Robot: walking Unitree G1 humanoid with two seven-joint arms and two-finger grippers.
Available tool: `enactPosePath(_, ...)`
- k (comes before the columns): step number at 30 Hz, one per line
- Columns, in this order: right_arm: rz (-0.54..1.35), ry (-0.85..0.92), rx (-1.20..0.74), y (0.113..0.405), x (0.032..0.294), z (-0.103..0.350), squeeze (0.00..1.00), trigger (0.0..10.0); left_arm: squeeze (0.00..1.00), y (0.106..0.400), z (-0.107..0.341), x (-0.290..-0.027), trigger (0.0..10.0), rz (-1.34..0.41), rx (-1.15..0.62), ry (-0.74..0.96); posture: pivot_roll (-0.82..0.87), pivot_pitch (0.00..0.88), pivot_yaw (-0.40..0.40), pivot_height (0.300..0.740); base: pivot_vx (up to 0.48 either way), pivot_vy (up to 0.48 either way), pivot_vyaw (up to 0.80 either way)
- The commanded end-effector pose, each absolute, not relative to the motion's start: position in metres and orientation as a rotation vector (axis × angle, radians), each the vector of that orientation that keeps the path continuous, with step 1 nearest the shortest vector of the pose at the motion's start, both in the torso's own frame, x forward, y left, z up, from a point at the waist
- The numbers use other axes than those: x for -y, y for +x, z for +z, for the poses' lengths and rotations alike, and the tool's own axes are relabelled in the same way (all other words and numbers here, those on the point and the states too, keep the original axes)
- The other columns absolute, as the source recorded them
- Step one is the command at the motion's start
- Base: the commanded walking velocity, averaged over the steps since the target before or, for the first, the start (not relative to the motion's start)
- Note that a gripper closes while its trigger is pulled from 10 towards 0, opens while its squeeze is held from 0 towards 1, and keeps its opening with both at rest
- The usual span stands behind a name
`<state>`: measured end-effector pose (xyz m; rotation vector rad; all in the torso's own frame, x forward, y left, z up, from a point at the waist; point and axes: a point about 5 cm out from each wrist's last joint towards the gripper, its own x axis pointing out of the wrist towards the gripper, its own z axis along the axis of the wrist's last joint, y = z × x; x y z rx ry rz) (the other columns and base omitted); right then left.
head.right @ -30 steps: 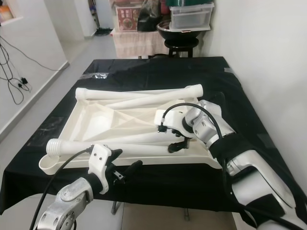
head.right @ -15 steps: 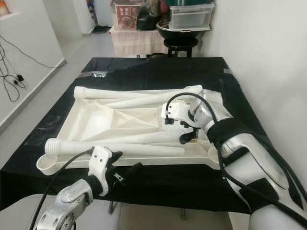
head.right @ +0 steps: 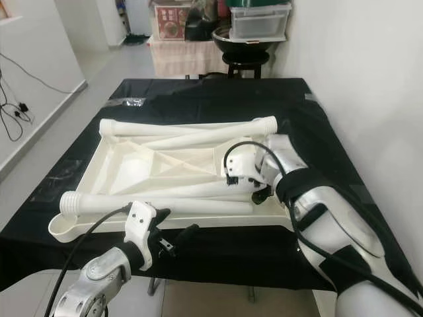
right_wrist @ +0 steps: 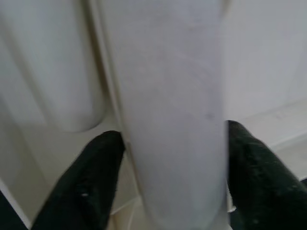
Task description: Building children table
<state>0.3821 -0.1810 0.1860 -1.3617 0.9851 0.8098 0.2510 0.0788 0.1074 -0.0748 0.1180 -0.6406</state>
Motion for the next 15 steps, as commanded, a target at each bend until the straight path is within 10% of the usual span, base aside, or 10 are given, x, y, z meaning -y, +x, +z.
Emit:
enactPosePath(1,0.821,-1.392,-0.991,0.382,0.179,0.184,0.0,3.2,0.0,0.251,0.103,-0.081,10.0,-0.629,-0.145,-0.076,-0.05,0.0,-0.002,0.74,0.0,0.0,0.0)
enactPosePath(8,0.819,-1.434,-1.028,0.38,0.182,0.173,0.0,0.0,0.0,0.25,0.102,-0.081,10.0,-0.626,-0.149,-0.077,-0.05,0.0,-0.004,0.74,0.0,0.0,0.0)
enactPosePath(15,0.807,-1.278,-0.882,0.386,0.17,0.185,0.0,0.0,0.0,0.25,0.102,-0.083,10.0,-0.634,-0.149,-0.052,-0.04,0.0,0.006,0.74,0.0,0.0,0.0)
